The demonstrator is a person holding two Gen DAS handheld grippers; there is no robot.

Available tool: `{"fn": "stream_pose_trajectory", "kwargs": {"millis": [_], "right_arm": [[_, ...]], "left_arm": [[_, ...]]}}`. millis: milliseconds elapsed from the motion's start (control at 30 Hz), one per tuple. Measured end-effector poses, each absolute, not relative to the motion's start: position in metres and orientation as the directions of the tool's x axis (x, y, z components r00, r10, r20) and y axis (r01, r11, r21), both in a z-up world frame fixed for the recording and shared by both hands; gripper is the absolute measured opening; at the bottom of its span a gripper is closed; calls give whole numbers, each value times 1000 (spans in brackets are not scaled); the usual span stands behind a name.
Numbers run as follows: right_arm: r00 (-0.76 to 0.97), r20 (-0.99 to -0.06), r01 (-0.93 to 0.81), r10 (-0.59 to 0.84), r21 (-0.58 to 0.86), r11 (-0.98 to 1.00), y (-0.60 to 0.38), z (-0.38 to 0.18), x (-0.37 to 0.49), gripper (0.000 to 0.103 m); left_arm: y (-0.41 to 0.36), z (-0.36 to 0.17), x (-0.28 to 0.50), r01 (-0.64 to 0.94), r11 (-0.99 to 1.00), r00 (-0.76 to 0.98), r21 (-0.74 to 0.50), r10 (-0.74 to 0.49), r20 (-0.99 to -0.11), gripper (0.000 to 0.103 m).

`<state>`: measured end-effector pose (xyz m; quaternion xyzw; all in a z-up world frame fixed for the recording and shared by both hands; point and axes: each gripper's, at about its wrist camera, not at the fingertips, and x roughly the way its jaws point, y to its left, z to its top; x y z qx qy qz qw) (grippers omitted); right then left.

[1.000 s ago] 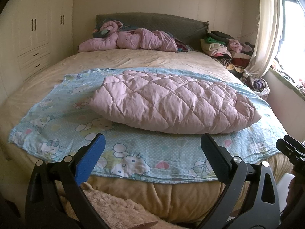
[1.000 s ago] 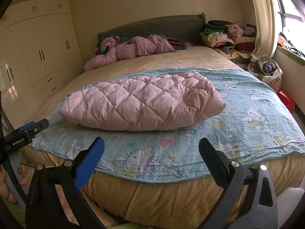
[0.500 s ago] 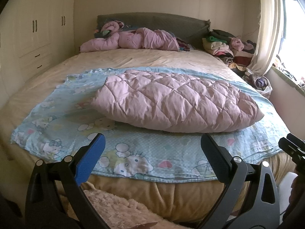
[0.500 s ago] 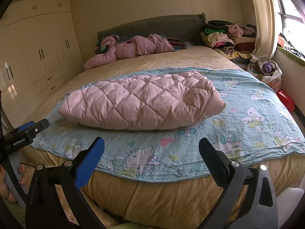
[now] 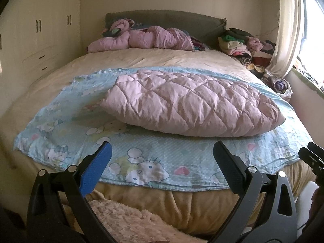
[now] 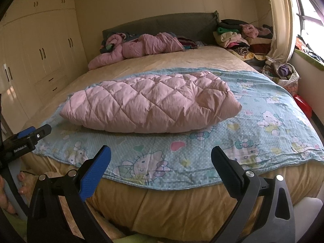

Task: Fold large clothes

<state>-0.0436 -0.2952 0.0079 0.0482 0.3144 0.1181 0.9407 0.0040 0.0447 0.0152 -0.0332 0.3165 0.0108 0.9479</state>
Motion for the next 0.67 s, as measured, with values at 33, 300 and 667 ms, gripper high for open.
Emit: {"fn": "stream_pose_trajectory", "kwargs": {"millis": [33, 300, 667], "right_arm": [[773, -584, -190, 250, 162, 968, -293, 7, -42, 99], [777, -596, -95, 202, 207, 974, -312, -9, -47, 99], [523, -737, 707, -428, 95, 701, -541, -104, -109, 99]], "left_arm": [[44, 14, 4, -43, 997, 798, -58, 0, -602, 94], [72, 4, 7, -90, 993, 784, -72, 26, -620, 94], [264, -21, 68, -416, 909, 679, -13, 301, -669, 94]]}}
